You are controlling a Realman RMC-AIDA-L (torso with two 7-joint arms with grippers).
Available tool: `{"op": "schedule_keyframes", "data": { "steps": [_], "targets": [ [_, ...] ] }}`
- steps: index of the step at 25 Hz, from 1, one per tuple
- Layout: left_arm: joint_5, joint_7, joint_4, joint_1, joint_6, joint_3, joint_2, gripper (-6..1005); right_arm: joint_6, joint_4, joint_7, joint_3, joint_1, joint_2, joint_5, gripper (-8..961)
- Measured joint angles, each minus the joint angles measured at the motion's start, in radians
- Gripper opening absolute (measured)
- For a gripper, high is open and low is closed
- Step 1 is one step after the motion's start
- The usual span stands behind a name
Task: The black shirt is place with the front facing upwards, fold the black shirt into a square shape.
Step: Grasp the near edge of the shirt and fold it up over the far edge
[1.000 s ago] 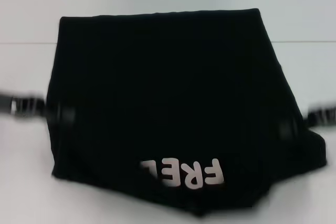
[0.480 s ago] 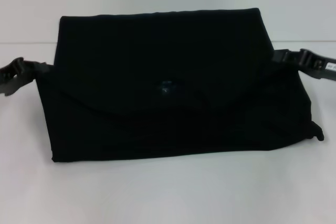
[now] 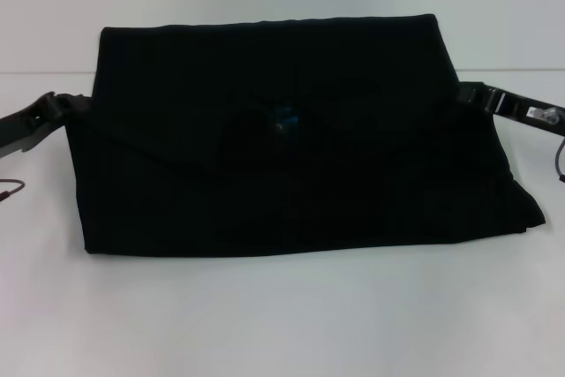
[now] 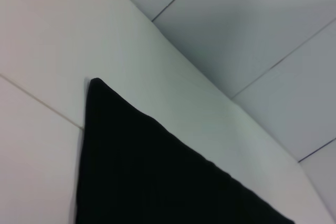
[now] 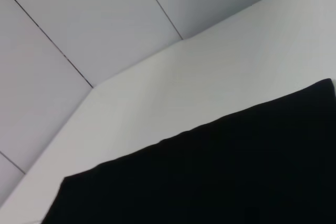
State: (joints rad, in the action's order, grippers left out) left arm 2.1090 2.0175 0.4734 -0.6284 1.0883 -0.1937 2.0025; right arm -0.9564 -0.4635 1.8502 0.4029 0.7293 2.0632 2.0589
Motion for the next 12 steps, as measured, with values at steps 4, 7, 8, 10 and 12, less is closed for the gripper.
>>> {"op": "schedule_keyframes", "data": {
  "steps": [4,7,8,10,12],
  "targets": [
    [-0.004,-0.015,-0.006,-0.013,-0.062,-0.035,0.016,33,0.061,0.004,-0.009,0.032,0.006,0.009,-0.004,74],
    [-0.008,-0.03,-0.004,-0.02,-0.122,-0.041,0.034,70,0.086,0.016,-0.048,0.032,0.008,0.013,-0.033,81],
    [-0.008,-0.03,-0.004,-0.02,-0.122,-0.041,0.034,82,0.092,0.024,-0.065,0.034,0.009,0.013,-0.047,125],
    [-0.017,-0.068,-0.006,-0.025,-0.151,-0.041,0.044,106,0.108,0.034,-0.08,0.037,0.011,0.013,-0.058,214],
    [-0.018,-0.074,-0.009,-0.028,-0.159,-0.043,0.045,131,0.124,0.037,-0.08,0.037,0.015,0.013,-0.058,302]
  ]
}}
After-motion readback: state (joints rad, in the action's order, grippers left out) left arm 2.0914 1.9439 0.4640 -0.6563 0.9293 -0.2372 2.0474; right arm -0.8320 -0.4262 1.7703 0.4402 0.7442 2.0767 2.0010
